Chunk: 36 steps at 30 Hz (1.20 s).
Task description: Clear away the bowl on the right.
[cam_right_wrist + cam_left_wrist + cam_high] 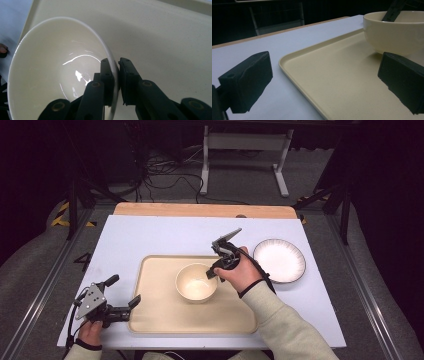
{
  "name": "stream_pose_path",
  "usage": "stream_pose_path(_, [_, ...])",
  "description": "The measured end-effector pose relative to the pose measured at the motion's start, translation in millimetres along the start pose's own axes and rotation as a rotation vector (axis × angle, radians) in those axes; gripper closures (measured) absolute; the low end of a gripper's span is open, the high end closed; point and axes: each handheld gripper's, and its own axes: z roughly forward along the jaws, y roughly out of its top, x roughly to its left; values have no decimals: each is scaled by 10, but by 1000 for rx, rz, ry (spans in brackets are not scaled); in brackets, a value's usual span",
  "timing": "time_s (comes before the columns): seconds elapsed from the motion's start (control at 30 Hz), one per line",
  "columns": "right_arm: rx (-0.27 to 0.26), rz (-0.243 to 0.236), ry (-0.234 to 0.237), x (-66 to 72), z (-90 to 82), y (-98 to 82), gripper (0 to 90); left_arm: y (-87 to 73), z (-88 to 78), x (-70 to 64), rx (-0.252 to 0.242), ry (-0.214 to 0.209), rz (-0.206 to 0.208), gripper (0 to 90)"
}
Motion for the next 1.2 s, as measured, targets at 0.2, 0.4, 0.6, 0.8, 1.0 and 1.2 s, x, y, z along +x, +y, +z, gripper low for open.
stream_pose_path(0.2, [4, 3, -10, -2, 88, -3, 820, -5, -5, 5, -10, -7, -4, 3])
stream_pose_path(0.4, [13, -1, -17, -9, 143, 1, 817, -7, -7, 8, -13, -10, -5, 3])
stream_pose_path(0.6, [11, 0, -18, -23, 181, -3, 814, -7, -9, 16, -13, -16, -11, 3])
stream_pose_path(0.8, [4, -21, -14, -34, 191, -14, 815, -7, -8, 16, -11, -13, -13, 3])
stream_pose_path(1.0, [-12, -40, -3, -68, 211, -29, 817, -9, -3, 15, -17, -10, -19, 2])
stream_pose_path(1.2, [-9, -51, 1, -72, 209, -24, 809, -7, -7, 15, -11, -11, -16, 3])
